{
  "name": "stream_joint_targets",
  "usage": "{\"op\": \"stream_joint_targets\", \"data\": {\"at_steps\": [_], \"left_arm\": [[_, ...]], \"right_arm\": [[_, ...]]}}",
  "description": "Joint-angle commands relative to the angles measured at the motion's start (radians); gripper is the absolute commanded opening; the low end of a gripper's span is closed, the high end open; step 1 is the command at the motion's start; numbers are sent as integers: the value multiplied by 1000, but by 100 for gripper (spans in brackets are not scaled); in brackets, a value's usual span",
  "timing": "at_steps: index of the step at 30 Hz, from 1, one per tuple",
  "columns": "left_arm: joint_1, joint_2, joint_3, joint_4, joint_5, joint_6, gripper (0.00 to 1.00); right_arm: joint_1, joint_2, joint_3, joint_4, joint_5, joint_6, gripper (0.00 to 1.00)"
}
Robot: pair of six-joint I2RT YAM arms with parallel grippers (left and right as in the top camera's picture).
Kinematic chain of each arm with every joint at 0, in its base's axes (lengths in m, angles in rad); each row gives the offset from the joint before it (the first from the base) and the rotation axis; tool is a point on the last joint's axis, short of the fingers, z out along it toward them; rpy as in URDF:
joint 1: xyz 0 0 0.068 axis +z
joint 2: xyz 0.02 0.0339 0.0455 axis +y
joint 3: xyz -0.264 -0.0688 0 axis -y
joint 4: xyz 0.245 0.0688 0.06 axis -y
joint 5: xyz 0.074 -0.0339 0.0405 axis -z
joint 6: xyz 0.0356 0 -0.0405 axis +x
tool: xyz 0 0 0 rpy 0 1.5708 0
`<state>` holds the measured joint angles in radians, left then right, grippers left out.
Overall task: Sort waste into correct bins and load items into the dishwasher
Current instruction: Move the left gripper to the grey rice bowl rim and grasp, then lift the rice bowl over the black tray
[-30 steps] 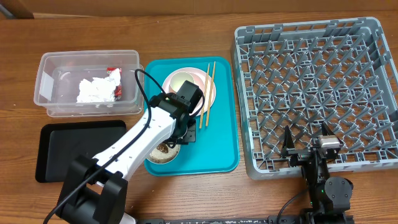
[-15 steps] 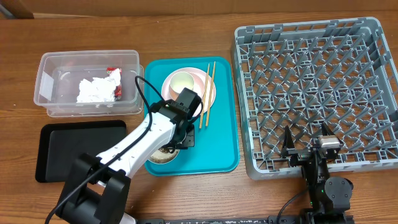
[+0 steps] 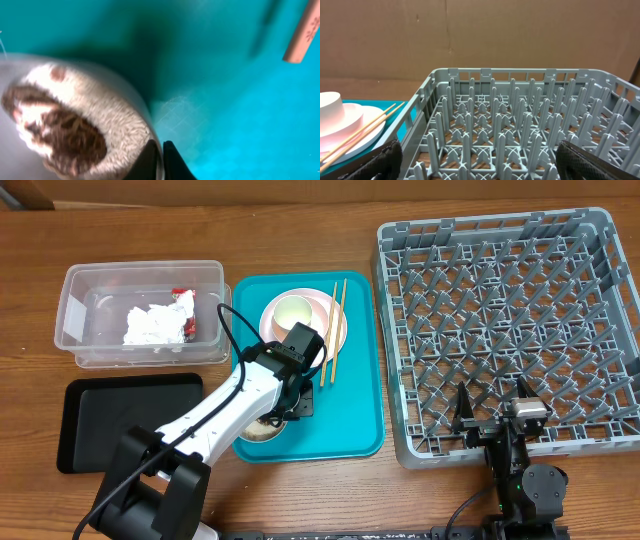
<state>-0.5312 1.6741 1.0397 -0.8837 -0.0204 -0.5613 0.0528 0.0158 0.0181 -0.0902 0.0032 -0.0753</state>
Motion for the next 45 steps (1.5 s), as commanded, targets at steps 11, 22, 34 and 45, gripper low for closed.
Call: {"op": "stream_joint_targets", "data": {"at_steps": [11, 22, 34, 45], "left_arm": [[-6, -24, 71, -40, 11, 1, 4], [13, -49, 274, -230, 13, 68, 4], [253, -50, 369, -406, 230, 177, 4], [472, -50, 357, -406, 259, 217, 4]], "right_arm": [[-4, -4, -10, 6, -6, 0, 100], [-4, -4, -10, 6, -6, 0, 100], [-4, -4, -10, 6, -6, 0, 100], [-4, -4, -10, 6, -6, 0, 100]]}}
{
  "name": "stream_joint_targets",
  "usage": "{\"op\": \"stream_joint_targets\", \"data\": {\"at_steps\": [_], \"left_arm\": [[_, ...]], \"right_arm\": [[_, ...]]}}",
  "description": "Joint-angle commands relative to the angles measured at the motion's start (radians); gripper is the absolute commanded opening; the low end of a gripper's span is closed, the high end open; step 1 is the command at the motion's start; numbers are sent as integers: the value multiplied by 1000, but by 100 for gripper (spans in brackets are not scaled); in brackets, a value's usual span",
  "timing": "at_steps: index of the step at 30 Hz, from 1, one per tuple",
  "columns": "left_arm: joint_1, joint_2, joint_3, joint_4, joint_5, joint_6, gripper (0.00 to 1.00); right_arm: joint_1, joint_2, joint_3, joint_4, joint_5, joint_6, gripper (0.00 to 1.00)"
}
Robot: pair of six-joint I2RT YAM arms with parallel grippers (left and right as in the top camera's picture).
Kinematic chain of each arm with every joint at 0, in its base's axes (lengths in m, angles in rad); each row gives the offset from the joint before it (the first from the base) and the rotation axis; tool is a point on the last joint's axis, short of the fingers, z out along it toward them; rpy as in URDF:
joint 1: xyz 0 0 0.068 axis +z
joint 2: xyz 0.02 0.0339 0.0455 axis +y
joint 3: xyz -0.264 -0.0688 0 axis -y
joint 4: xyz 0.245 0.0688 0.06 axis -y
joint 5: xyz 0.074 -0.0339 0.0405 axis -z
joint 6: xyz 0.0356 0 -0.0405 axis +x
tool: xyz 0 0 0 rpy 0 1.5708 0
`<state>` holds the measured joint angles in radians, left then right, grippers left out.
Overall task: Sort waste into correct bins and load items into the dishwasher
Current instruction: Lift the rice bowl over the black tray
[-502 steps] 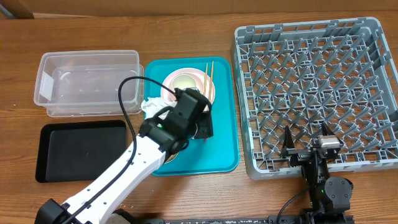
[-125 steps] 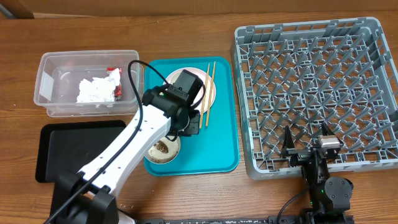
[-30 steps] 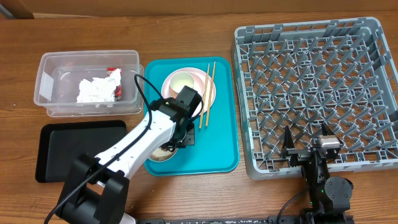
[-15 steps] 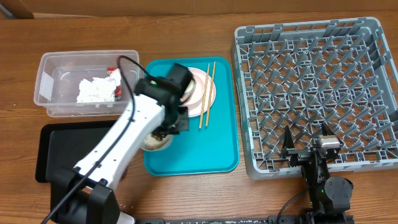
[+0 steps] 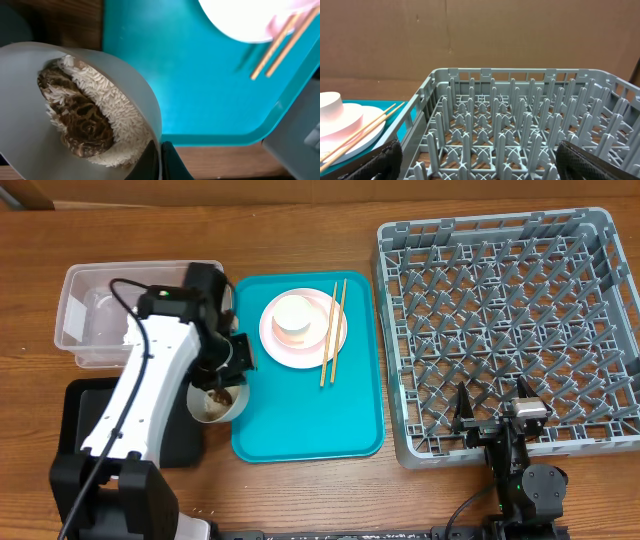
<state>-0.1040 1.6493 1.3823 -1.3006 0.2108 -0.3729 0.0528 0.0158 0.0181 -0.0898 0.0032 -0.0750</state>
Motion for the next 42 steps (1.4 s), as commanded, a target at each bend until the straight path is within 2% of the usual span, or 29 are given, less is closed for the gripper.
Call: {"op": "stream_joint_targets", "data": {"at_steps": [1, 10, 18, 27, 34, 42], "left_arm": [[63, -25, 10, 16, 31, 29, 4], [258, -25, -27, 42, 63, 28, 4], [390, -25, -94, 145, 186, 28, 4], [397, -24, -250, 315, 216, 31, 4], [398, -25, -262, 322, 378, 139, 4], [420, -27, -254, 322, 420, 142, 4]], "right_arm": [[-4, -4, -10, 6, -6, -1, 100], [-4, -4, -10, 6, -6, -1, 100], [-4, -4, -10, 6, -6, -1, 100], [-4, -4, -10, 6, -6, -1, 100], [-4, -4, -10, 6, -6, -1, 100], [-4, -4, -10, 6, -6, -1, 100]]}}
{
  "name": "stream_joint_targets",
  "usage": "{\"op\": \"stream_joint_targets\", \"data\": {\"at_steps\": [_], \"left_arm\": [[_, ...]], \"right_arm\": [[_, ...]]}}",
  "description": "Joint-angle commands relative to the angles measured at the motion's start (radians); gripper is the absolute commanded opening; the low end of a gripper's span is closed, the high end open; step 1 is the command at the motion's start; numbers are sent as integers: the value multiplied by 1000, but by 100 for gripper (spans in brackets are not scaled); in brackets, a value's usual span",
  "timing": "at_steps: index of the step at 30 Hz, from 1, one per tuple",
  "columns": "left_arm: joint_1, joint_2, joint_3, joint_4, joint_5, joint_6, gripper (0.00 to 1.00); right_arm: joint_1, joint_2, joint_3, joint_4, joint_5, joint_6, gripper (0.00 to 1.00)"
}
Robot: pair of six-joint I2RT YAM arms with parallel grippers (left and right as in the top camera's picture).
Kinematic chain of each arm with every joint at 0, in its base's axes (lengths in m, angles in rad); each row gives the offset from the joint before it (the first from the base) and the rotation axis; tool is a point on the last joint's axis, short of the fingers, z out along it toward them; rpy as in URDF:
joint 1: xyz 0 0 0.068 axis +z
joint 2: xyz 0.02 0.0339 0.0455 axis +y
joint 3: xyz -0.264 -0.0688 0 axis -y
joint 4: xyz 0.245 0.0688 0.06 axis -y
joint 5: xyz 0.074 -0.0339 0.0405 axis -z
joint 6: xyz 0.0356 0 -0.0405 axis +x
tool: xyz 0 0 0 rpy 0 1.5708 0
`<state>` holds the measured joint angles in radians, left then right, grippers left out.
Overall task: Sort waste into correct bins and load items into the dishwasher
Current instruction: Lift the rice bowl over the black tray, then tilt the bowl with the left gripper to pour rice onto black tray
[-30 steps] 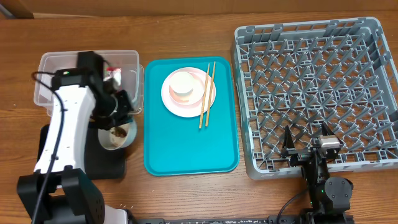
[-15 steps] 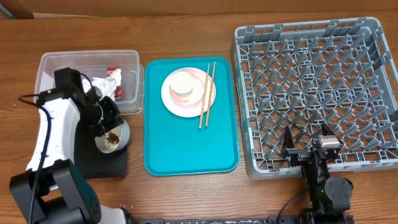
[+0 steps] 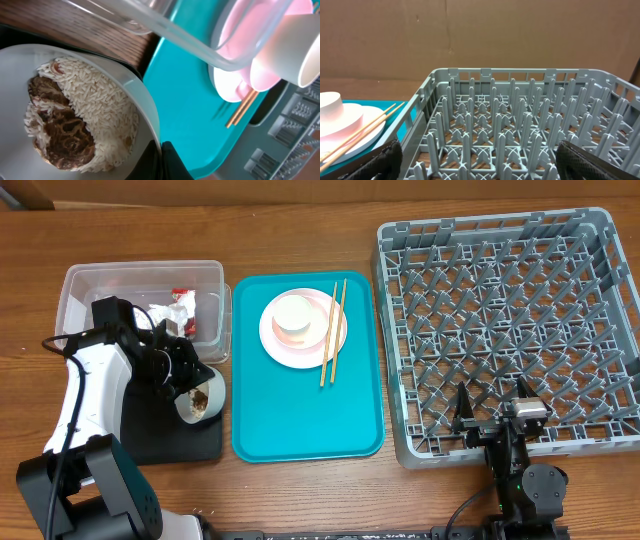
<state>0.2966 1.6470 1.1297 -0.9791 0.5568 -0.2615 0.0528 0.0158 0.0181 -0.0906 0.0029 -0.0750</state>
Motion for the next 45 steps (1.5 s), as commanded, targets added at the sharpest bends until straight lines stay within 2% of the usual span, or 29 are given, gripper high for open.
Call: {"op": "stream_joint_targets", "data": {"at_steps": [1, 9, 14, 26, 41, 45], "left_arm": [[27, -27, -1, 0, 88, 31, 4], [138, -41, -1, 1, 235, 42, 4], [217, -41, -1, -5, 265, 49, 4], [393, -41, -2, -19, 536, 106, 4], [499, -41, -2, -34, 582, 109, 4], [506, -41, -2, -38, 668, 220, 4]], "right_arm": [[-4, -4, -10, 6, -5, -1, 100], [-4, -4, -10, 6, -5, -1, 100], [-4, -4, -10, 6, -5, -1, 100], [-4, -4, -10, 6, -5, -1, 100], [-4, -4, -10, 6, -5, -1, 100], [-4, -4, -10, 6, -5, -1, 100]]}}
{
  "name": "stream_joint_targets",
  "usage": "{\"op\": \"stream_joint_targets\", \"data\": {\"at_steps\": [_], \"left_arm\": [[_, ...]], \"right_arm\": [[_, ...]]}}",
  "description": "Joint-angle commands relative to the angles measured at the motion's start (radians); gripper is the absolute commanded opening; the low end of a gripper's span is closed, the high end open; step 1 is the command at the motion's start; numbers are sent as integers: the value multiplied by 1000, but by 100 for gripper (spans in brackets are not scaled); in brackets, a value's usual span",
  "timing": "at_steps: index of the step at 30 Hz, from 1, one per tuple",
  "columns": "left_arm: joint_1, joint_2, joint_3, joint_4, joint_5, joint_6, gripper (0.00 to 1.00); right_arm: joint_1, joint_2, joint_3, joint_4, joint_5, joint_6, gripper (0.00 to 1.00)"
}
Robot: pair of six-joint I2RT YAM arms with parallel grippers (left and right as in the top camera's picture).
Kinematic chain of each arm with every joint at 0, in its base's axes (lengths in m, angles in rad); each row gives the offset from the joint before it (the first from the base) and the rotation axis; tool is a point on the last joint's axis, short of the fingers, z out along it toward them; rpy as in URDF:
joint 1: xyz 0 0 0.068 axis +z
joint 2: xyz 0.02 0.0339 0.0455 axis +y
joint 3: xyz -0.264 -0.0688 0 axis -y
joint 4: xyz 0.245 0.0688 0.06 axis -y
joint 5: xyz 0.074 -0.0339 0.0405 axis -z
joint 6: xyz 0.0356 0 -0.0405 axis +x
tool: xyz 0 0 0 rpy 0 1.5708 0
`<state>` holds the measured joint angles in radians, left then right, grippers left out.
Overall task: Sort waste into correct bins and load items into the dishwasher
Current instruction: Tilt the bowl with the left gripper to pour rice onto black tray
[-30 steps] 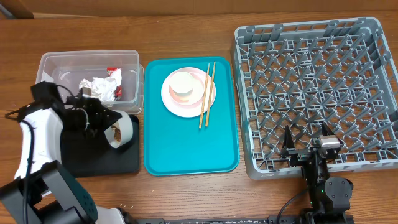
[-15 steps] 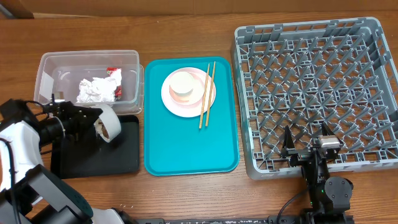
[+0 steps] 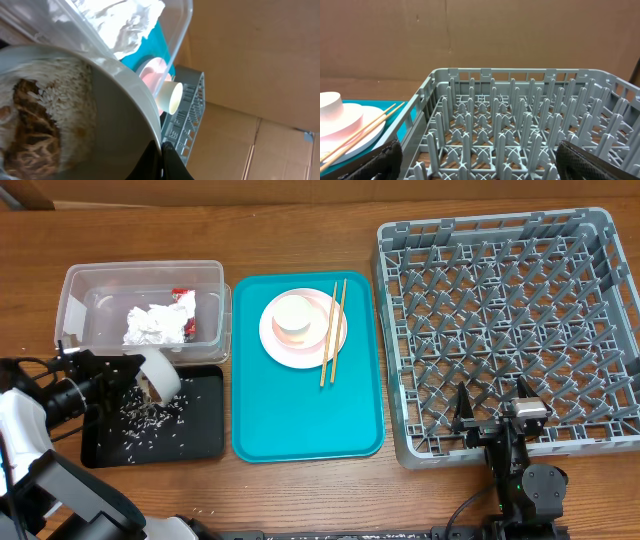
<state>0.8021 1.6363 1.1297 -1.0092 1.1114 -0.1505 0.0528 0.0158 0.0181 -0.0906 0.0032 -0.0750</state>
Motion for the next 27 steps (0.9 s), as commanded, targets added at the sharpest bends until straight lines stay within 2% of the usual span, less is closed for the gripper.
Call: {"op": "stream_joint_targets", "data": {"at_steps": [1, 6, 11, 20, 27], "left_arm": [[-3, -30, -2, -12, 117, 124, 4], [-39, -30, -2, -32, 114, 176, 4], [-88, -30, -2, -39, 56, 177, 4], [-175, -30, -2, -40, 56, 220, 4], [-167, -30, -2, -40, 57, 286, 4]], "right_arm": [[-4, -4, -10, 6, -6, -1, 100], [-4, -4, -10, 6, -6, -1, 100], [-4, -4, -10, 6, -6, -1, 100], [-4, -4, -10, 6, -6, -1, 100], [-4, -4, -10, 6, -6, -1, 100]]}}
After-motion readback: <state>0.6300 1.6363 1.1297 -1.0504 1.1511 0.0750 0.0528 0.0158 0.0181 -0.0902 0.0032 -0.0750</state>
